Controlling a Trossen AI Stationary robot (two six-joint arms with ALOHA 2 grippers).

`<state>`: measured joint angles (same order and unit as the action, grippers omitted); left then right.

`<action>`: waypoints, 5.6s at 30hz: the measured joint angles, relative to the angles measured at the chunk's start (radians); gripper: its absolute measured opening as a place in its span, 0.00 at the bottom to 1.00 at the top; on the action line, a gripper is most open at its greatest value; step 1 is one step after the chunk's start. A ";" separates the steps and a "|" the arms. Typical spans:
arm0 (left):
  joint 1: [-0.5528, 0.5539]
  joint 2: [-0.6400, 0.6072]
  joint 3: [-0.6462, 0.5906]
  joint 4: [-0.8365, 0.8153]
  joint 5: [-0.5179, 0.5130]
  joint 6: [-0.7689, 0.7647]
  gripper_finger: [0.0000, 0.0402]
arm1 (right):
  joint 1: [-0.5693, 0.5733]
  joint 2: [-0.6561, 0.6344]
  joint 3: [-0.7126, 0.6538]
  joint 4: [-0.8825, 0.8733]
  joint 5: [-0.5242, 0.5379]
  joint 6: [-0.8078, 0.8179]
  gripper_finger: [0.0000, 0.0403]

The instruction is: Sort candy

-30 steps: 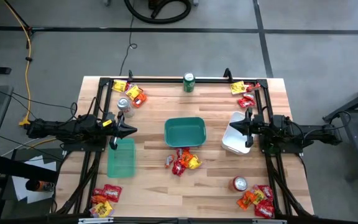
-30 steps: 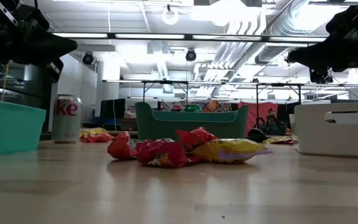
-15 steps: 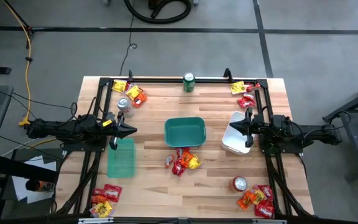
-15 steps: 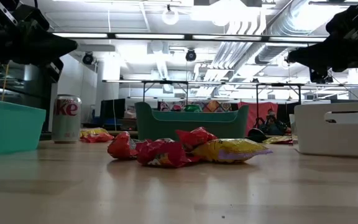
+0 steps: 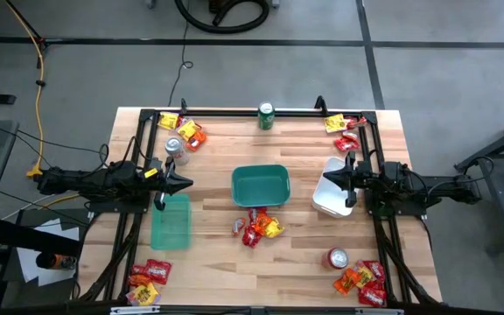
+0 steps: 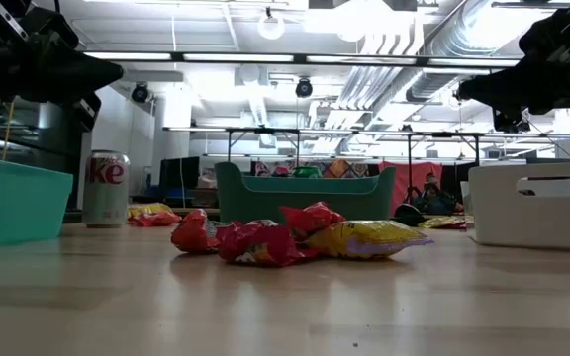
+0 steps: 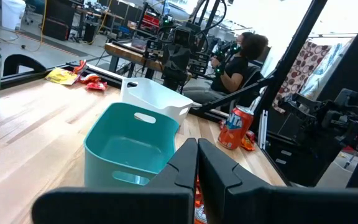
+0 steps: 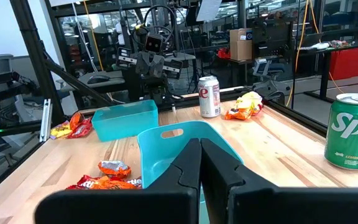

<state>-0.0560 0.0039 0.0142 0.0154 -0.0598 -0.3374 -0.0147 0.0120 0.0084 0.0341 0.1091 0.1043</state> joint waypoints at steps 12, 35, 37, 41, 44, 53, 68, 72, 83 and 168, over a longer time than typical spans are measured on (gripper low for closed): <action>0.000 0.000 0.000 0.000 0.000 0.000 0.00 | 0.000 0.000 0.000 0.000 0.000 0.000 0.00; 0.000 0.000 0.000 0.000 0.000 0.000 0.00 | 0.000 0.000 0.000 0.000 0.000 0.000 0.00; 0.000 0.000 0.000 0.000 0.000 0.000 0.00 | 0.000 0.000 0.000 0.000 0.000 0.000 0.00; 0.000 0.000 0.000 0.000 0.000 0.000 0.00 | 0.000 0.000 0.000 0.000 0.000 0.000 0.00; 0.000 0.000 0.000 0.000 0.000 0.000 0.00 | 0.000 0.000 0.000 0.000 0.000 0.000 0.00; 0.000 0.000 0.000 0.000 0.000 0.000 0.00 | 0.000 0.000 0.000 0.000 0.000 0.000 0.00; 0.000 0.000 0.000 0.000 0.000 0.000 0.00 | 0.000 0.000 0.000 0.000 0.000 0.000 0.00; 0.000 0.000 0.000 0.000 0.000 0.000 0.00 | 0.000 0.000 0.000 0.000 0.000 0.000 0.00; 0.000 0.000 0.000 0.000 0.000 0.000 0.00 | 0.000 0.000 0.000 0.000 0.000 0.000 0.00; 0.000 0.000 0.000 0.000 0.000 0.000 0.00 | -0.920 1.858 1.109 -0.721 0.048 0.164 0.01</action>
<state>-0.0561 0.0040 0.0143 0.0154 -0.0599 -0.3376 -0.9343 1.8704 1.1169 -0.6871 0.1575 0.2685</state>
